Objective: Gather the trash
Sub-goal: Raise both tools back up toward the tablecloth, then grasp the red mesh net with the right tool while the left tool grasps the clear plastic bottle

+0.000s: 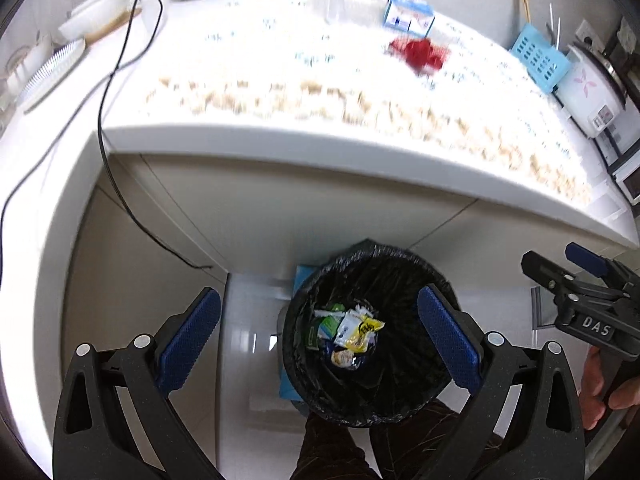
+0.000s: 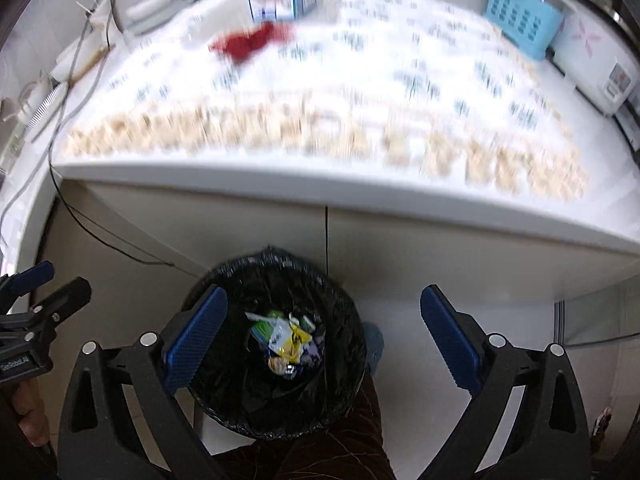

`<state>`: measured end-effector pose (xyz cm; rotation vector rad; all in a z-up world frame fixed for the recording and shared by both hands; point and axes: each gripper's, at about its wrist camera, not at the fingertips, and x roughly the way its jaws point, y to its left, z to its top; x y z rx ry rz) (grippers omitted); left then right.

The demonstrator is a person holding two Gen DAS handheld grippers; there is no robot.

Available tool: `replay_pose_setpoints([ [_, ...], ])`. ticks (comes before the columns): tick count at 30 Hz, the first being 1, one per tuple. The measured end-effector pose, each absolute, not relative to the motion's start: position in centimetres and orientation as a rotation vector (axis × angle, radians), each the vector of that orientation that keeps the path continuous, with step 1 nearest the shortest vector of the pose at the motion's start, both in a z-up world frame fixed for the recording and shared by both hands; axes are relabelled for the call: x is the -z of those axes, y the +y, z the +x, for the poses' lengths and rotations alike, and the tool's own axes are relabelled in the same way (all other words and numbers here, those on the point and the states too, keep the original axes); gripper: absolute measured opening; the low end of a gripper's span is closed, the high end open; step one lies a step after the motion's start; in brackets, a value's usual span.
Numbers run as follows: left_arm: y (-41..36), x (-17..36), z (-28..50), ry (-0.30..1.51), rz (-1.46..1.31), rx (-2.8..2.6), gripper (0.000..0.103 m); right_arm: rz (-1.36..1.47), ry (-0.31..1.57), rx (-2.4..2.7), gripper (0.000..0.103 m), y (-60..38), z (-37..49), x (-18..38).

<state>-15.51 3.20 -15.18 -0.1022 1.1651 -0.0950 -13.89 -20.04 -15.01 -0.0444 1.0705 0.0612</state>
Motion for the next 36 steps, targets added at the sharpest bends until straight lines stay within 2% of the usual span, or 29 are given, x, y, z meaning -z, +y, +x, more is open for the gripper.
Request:
replay_pose_setpoints([
  [16,4.4,7.9,-8.7,1.106,-0.089,0.069,0.097,-0.105,0.972,-0.136,0.092,-17.6,-7.7,6.5],
  [26,5.6,6.8,-2.6,1.106,-0.111,0.036,0.097,-0.125,1.008,-0.176,0.086,-15.6,-1.5,6.2],
  [36,6.2,7.5,5.1,1.124,-0.129,0.007,0.097,-0.093,1.086,-0.203,0.075,-13.6,6.1,8.6],
])
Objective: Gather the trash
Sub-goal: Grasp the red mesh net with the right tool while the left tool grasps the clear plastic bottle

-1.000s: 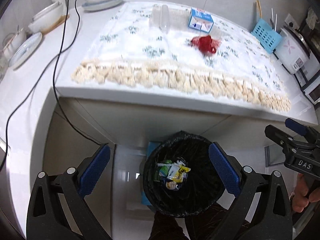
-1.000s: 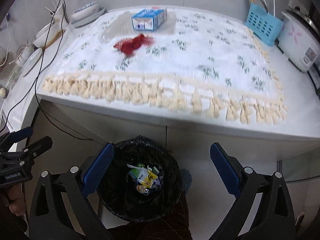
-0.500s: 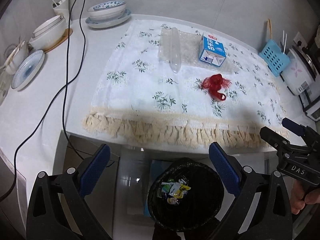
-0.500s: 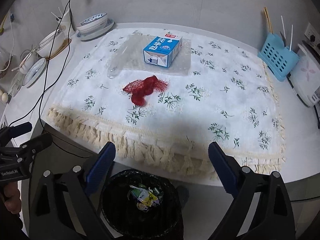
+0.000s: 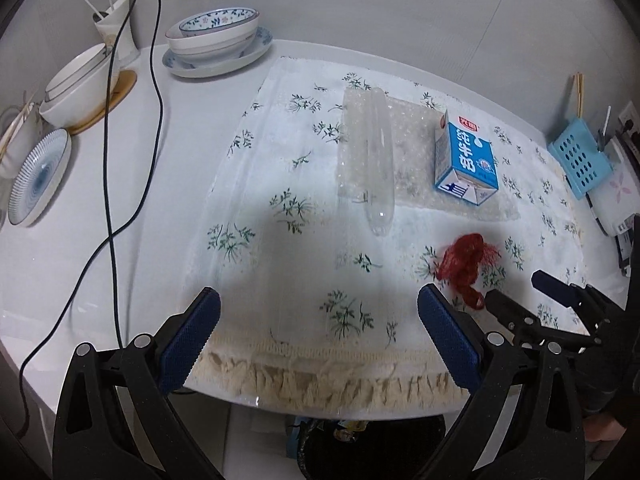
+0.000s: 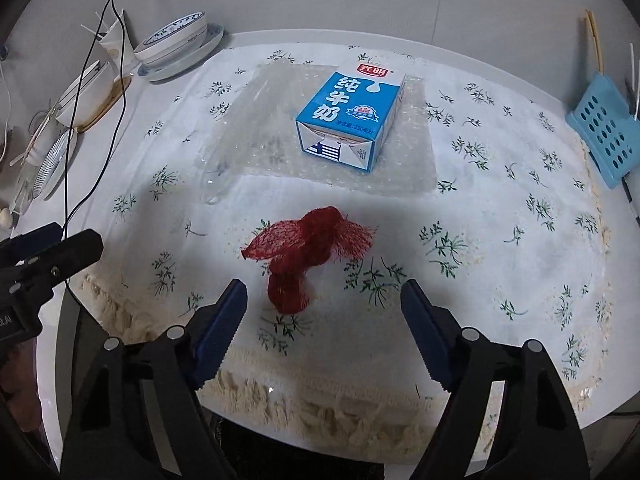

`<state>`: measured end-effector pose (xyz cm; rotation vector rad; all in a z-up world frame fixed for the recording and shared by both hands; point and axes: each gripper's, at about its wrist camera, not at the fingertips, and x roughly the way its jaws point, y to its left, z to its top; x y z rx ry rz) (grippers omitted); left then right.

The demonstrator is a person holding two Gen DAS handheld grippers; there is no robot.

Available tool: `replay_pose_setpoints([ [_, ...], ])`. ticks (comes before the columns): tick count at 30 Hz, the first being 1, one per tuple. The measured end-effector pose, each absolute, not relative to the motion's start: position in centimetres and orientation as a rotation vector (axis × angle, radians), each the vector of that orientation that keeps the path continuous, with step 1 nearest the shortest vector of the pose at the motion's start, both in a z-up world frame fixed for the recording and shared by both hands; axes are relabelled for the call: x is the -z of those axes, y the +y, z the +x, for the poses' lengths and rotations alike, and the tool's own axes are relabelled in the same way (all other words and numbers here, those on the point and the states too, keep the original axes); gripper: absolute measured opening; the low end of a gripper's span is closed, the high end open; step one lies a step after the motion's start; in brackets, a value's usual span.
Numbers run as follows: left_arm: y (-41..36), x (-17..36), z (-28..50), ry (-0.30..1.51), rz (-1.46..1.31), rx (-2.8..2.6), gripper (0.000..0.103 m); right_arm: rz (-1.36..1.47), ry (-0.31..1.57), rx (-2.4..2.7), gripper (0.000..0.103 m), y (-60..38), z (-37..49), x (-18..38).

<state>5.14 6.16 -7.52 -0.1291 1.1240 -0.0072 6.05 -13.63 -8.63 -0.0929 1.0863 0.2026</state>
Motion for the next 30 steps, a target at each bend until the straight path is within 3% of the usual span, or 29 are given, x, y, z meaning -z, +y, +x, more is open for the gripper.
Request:
replay_pose_setpoints([
  [11,3.9,10.9,15.1,1.168,-0.125,0.024,0.096,-0.052,1.175,-0.215,0.058,-13.3,10.4,11.4],
  [16,2.0,12.1,19.2,1.180,-0.078,0.028,0.095,-0.004,1.218,-0.222,0.043,-13.5,11.2,12.1],
  [22,1.1,14.3,21.8,1.225,-0.078,0.021,0.082,0.035,1.244,-0.234,0.027,-13.5,11.6,12.4],
  [24,1.0,14.8,22.1,1.232,-0.081,0.017,0.071,0.028,1.247,-0.239,0.024,-13.4,11.7,12.5],
  [30,0.3,15.1,22.2,1.221,-0.061,0.020,0.055,0.035,1.254,-0.250,0.018,-13.1,12.0,12.6],
])
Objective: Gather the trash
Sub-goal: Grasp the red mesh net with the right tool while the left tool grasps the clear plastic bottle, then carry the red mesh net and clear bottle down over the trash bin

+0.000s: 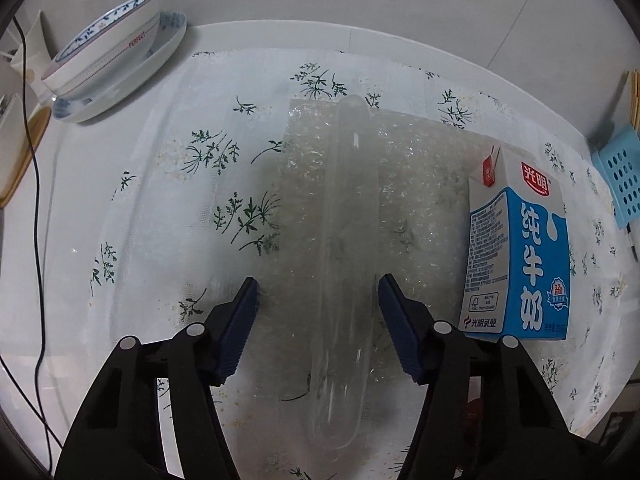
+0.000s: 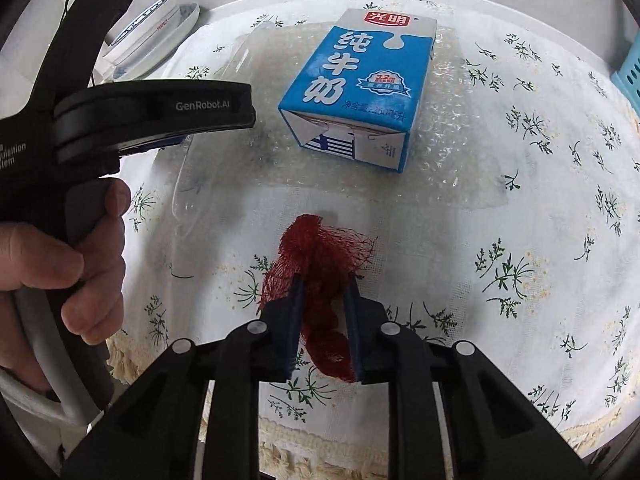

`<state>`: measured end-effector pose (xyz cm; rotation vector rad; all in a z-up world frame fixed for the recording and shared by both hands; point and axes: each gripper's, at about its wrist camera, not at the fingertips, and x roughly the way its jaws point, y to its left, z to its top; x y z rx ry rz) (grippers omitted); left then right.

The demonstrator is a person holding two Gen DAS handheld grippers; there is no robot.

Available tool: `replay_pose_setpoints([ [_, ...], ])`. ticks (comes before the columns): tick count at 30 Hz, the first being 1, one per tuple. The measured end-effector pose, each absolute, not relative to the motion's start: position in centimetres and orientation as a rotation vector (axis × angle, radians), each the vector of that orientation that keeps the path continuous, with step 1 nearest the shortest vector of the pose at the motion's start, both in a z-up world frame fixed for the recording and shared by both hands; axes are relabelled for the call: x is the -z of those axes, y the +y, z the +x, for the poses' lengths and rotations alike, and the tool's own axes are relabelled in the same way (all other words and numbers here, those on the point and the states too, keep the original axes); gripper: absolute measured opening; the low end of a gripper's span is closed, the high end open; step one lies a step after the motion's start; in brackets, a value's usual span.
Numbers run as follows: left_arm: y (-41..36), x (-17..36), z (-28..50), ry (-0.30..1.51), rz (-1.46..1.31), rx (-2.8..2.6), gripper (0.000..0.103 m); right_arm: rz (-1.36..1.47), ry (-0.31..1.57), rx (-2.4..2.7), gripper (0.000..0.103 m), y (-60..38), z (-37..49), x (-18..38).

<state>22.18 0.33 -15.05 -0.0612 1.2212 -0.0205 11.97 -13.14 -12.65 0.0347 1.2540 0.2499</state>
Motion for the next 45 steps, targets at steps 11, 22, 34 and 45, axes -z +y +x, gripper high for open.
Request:
replay_pose_setpoints([
  [11,0.1,14.0,20.6,1.216,-0.053,-0.002,0.025,0.034,1.245,-0.256,0.016,-13.2,11.9,12.4],
  [22,2.1,11.3,17.0,1.168,-0.050,-0.025,0.025,0.044,1.209,-0.233,0.015,-14.3,11.0,11.0],
  [34,1.9,8.0,11.1,1.115,-0.055,0.013,0.025,0.019,1.154,-0.223,0.015,-15.8,8.0,8.6],
  [45,1.4,6.7,4.5,1.100,-0.068,0.051,0.025,0.006,1.112,-0.213,0.015,-16.7,2.8,6.4],
])
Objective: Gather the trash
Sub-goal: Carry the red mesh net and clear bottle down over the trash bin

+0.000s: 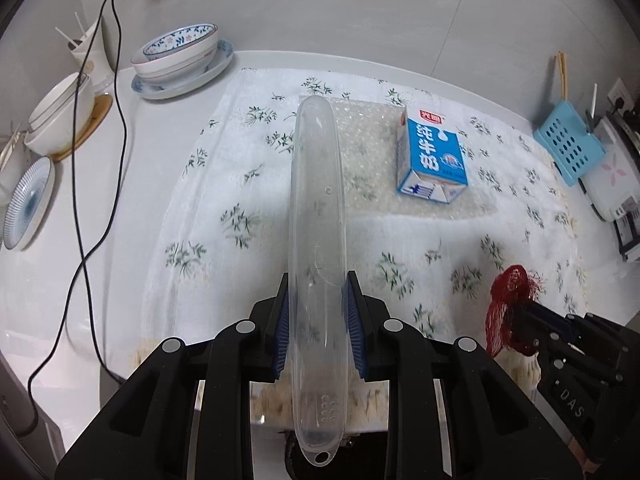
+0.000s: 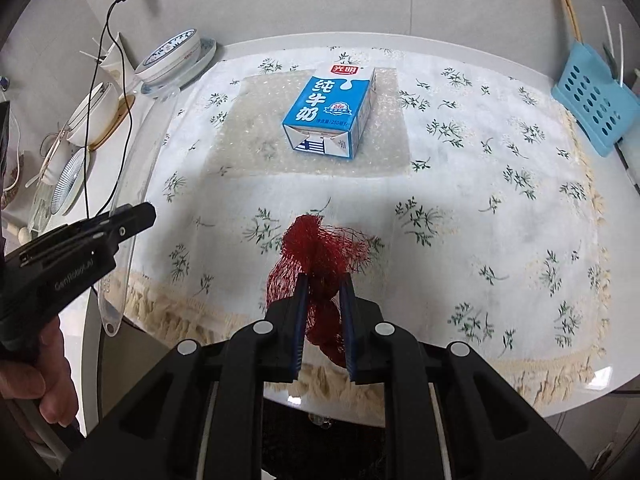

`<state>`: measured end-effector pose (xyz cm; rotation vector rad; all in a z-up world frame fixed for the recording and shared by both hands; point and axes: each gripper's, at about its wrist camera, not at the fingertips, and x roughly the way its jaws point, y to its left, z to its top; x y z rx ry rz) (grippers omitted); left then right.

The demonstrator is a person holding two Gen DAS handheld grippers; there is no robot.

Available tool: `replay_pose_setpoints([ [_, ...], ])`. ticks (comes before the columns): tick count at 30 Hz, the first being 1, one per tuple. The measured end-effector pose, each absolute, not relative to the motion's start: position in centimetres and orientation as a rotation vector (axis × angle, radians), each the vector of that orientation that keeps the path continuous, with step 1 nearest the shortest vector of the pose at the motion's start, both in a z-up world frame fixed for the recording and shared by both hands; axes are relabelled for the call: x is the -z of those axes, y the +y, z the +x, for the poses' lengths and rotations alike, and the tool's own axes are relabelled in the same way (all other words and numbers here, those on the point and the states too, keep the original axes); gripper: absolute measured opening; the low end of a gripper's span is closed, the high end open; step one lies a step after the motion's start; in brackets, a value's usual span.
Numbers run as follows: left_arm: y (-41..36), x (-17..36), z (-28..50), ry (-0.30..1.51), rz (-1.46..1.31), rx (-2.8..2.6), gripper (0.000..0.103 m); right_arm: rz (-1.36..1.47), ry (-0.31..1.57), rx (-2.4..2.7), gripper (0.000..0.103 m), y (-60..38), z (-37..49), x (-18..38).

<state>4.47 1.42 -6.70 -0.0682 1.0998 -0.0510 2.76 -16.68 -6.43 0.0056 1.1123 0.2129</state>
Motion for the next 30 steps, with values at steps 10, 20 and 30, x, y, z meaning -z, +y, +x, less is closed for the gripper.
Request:
replay_pose_setpoints([
  [10,1.3,5.6,-2.4,1.091,-0.076,0.108,0.025,-0.005,1.071,-0.210,0.015,-16.7,-3.0,5.2],
  [20,0.4,5.6,-9.8,1.095,-0.078,0.179,0.024,-0.020,1.054,-0.211,0.015,-17.6,-9.3,5.0],
  [30,0.3,9.1,-15.1,1.154,-0.112,0.202,0.024,-0.062,1.085,-0.232,0.015,-18.3,-14.4,8.0],
])
